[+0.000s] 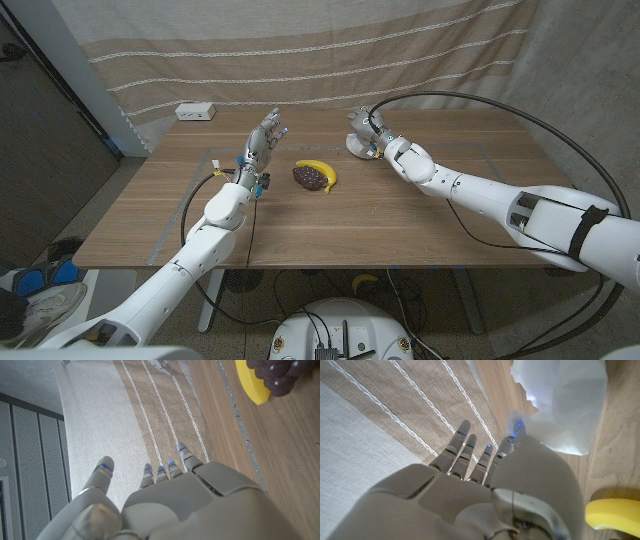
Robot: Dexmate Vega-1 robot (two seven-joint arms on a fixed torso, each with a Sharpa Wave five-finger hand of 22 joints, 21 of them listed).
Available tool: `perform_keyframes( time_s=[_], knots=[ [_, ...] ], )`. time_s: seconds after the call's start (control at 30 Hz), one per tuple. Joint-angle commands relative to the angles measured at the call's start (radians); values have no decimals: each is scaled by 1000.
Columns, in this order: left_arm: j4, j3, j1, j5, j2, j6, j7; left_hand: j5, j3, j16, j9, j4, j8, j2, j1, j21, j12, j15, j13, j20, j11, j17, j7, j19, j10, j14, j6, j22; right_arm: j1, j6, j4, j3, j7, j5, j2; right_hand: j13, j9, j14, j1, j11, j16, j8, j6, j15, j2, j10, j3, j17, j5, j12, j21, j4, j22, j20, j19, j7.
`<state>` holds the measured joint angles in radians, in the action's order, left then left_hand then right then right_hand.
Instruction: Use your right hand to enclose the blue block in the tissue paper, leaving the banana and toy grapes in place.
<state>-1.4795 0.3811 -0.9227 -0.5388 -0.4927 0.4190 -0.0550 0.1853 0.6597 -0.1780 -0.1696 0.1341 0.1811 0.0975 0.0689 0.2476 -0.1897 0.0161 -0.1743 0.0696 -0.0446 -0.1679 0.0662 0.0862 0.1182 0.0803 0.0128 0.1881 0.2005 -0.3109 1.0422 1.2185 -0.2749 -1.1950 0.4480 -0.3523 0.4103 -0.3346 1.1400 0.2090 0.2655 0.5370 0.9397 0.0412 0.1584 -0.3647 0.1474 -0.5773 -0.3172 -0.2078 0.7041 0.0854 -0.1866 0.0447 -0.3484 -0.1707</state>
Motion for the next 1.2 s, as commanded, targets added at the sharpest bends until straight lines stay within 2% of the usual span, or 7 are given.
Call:
perform_keyframes(
  time_s=[0.03,0.23,0.53,0.87,1.0,1.07,1.2],
  knots=[
    [18,10,26,3,7,-9,13,-1,3,0,-6,-1,1,33,-12,0,-5,0,-4,3,0,-2,2,9,-1,-6,1,3,-38,-16,-109,41,-58,44,-43,-2,-8,-12,18,-1,7,-2,47,190,0,-12,0,-3,-8,-9,6,6,1,113,-11,-34],
    [20,12,31,8,4,-15,10,-1,3,1,-6,-1,1,32,-12,-1,-5,0,-4,3,1,-2,2,9,-2,-6,2,3,-73,0,-273,73,-149,88,-104,-1,-13,-23,23,-2,11,-5,51,191,-1,-22,0,-5,-8,-11,8,7,0,122,-13,-34],
    [13,10,33,7,2,-31,-3,-1,3,0,-6,-1,1,32,-13,-2,-5,-1,-5,4,0,-2,3,9,-2,-7,0,3,-137,61,-613,153,-298,205,-246,2,-41,-41,35,-3,18,-19,63,192,-1,-37,-1,-11,-7,-12,17,13,-1,129,-23,-34],
    [27,20,53,12,9,-37,3,-1,3,0,-6,0,0,31,-13,-3,-4,-2,-5,6,-1,-2,3,10,-1,-8,0,3,-154,58,-666,247,-305,305,-269,11,-69,-55,58,-2,24,-27,76,192,-10,-49,3,-18,-7,-7,33,32,-1,111,-47,-20],
    [34,24,59,13,12,-37,7,-1,3,0,-6,0,0,30,-14,-3,-4,-2,-5,6,-1,-2,3,10,0,-8,-1,3,-158,38,-664,267,-302,332,-270,31,-126,-64,81,-3,2,-136,-139,183,-34,-27,20,-2,-26,9,45,61,4,92,-52,-49],
    [38,25,62,13,14,-35,10,-1,3,0,-6,0,0,30,-14,-3,-4,-2,-5,6,-2,-2,3,10,-1,-8,-1,3,-159,30,-662,272,-304,345,-271,37,-159,-70,74,-3,-4,-203,-245,183,-47,-10,25,5,-32,13,47,60,5,87,-55,-49],
    [44,28,67,14,16,-33,13,-1,3,0,-6,0,0,30,-14,-3,-4,-2,-5,6,-1,-2,3,10,-2,-8,-1,3,-162,20,-668,280,-316,371,-279,41,-193,-71,36,-2,-10,-291,-398,180,-62,16,17,11,-36,15,45,46,6,80,-58,-47]
  ],
)
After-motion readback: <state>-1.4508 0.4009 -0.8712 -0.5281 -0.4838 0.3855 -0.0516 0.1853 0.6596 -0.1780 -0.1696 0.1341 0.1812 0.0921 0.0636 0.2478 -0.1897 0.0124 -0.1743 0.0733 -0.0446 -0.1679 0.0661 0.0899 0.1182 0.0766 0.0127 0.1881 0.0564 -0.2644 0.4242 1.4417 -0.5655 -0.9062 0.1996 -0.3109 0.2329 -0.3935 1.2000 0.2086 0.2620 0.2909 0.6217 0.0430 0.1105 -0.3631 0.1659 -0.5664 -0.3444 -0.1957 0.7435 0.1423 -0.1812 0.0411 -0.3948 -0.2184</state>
